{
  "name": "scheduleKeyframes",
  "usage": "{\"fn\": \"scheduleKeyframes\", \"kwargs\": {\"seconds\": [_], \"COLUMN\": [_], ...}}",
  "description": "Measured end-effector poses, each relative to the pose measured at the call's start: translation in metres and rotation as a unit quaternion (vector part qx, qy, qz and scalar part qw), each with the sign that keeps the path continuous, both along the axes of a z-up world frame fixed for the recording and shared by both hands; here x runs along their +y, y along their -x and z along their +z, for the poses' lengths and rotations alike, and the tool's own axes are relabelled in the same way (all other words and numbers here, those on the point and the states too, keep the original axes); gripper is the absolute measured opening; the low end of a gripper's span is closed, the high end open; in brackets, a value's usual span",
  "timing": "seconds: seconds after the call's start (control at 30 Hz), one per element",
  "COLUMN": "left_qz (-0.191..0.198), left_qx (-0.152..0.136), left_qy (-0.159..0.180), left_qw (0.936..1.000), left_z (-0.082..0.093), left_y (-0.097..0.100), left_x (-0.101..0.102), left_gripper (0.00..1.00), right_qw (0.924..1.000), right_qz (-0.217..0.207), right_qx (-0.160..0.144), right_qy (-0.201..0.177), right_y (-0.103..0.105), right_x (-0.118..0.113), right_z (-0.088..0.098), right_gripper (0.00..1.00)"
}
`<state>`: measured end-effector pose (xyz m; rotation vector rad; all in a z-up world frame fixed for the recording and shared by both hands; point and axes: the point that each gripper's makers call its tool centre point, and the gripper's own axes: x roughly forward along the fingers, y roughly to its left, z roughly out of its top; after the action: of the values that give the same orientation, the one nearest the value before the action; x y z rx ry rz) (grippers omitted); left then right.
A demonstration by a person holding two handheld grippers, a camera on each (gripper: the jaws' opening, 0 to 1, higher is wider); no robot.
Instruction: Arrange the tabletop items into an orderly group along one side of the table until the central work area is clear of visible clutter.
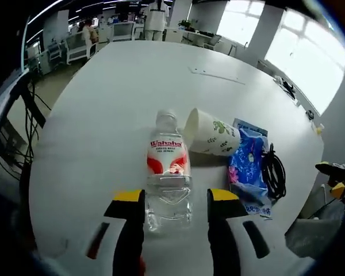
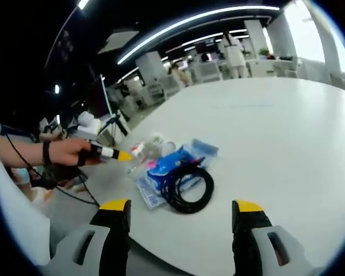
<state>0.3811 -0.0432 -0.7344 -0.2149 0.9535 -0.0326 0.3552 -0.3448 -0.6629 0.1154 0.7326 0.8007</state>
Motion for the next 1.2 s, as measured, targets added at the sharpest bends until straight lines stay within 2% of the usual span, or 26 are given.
{"fn": "scheduleKeyframes", "kwargs": {"seconds": [0.03,0.1,0.57,1.2], "left_qz": [0.010,0.018,0.021,0.037], "left_qx": [0.005,0.002,0.003,0.011], "left_qy": [-0.001,0.018,0.009,0.000], "left_qw": [0.9999,0.9997,0.9997,0.9992], "left_z": [-0.002,-0.001,0.000,-0.001], "left_y": [0.001,0.002,0.004,0.037], "left_x": [0.004,0.001,0.002,0.013], "left_gripper": [0.33,0.34,0.33,0.33], "right_qw": [1.0000,1.0000,0.9999,0.9996], "right_qz": [0.000,0.000,0.004,0.019], "right_qx": [0.001,0.001,0.005,0.008], "right_qy": [0.000,-0.002,-0.009,-0.019], "right_y": [0.000,-0.001,-0.007,-0.009], "right_x": [0.000,-0.001,-0.008,-0.005], "right_z": [0.000,-0.001,-0.005,-0.011], "right_gripper": [0.73,0.73,0.72,0.72]}}
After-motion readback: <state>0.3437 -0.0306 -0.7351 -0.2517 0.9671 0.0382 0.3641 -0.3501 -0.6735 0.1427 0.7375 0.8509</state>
